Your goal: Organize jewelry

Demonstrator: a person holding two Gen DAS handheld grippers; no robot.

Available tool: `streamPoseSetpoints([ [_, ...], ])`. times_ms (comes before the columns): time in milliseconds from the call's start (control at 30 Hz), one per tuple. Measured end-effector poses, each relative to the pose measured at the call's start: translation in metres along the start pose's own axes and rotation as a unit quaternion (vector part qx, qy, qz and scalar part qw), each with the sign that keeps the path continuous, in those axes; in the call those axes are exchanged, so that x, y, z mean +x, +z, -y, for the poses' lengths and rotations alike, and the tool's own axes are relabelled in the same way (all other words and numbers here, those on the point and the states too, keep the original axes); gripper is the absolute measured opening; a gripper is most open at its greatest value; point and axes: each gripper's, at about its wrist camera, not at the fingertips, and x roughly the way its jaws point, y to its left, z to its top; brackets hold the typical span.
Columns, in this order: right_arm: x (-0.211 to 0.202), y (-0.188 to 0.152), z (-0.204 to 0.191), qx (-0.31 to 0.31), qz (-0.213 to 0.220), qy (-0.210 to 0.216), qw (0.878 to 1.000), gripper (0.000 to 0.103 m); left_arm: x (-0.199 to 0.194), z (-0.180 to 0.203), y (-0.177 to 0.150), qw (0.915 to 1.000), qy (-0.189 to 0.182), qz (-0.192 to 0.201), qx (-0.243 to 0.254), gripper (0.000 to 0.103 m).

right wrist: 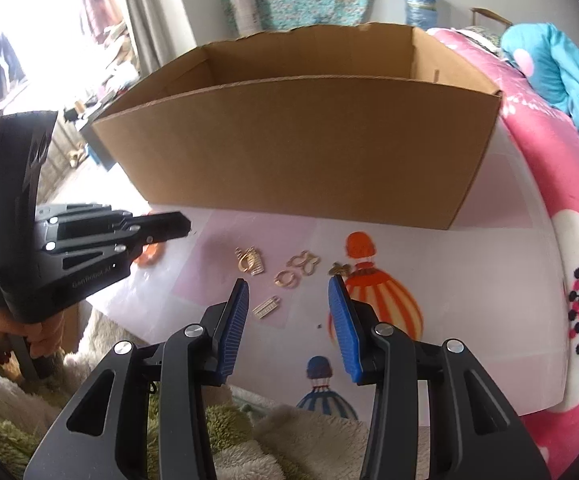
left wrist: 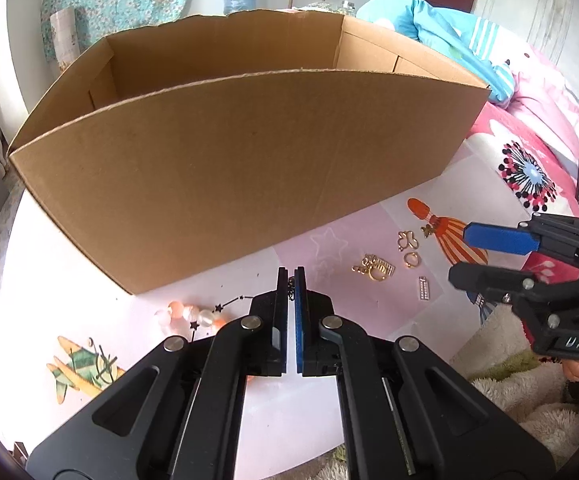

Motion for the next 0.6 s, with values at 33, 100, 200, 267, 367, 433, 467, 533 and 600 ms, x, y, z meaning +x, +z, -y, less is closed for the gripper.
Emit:
streamPoseSetpoints([
  [33,0.0,-0.001,-0.002,-0.004,-0.001,0.001,1.0,0.041,0.0,0.0,0.0,1.0,0.001,0.0,-0.001,0.002],
  [100,0.003,-0.001,-0.008,-0.013,-0.004,0.003,1.0,0.041,0.002,-0.003,-0.001,1.0,0.0,0.0,-0.003,0.002],
  [200,0.006,-0.001,-0.016,-0.032,-0.007,0.002,0.999,0.041,0.004,-0.001,0.0,1.0,-0.003,0.001,-0.006,0.002],
  [267,0.009,-0.001,-0.017,-0.046,-0.011,0.004,0.999,0.041,0.004,-0.001,0.0,1.0,-0.004,0.002,-0.004,0.002],
  [367,0.013,-0.001,-0.021,-0.08,-0.016,0.004,0.997,0.041,0.003,-0.003,-0.002,1.0,-0.007,0.004,-0.003,0.002],
  [433,0.016,-0.002,-0.023,-0.102,-0.02,0.006,0.995,0.037,0.003,-0.004,-0.003,0.9999,-0.008,0.005,-0.003,0.002],
  [467,0.017,-0.002,-0.023,-0.108,-0.023,0.009,0.994,0.035,0.002,-0.004,-0.004,0.9999,-0.009,0.005,-0.003,0.002],
  [533,0.022,-0.002,-0.023,-0.124,-0.034,0.011,0.992,0.03,0.002,-0.005,-0.004,0.9999,-0.01,0.005,-0.004,0.002],
  [600,0.026,-0.003,-0.024,-0.138,-0.041,0.013,0.989,0.026,0.002,-0.006,-0.005,0.9999,-0.01,0.006,-0.005,0.002],
])
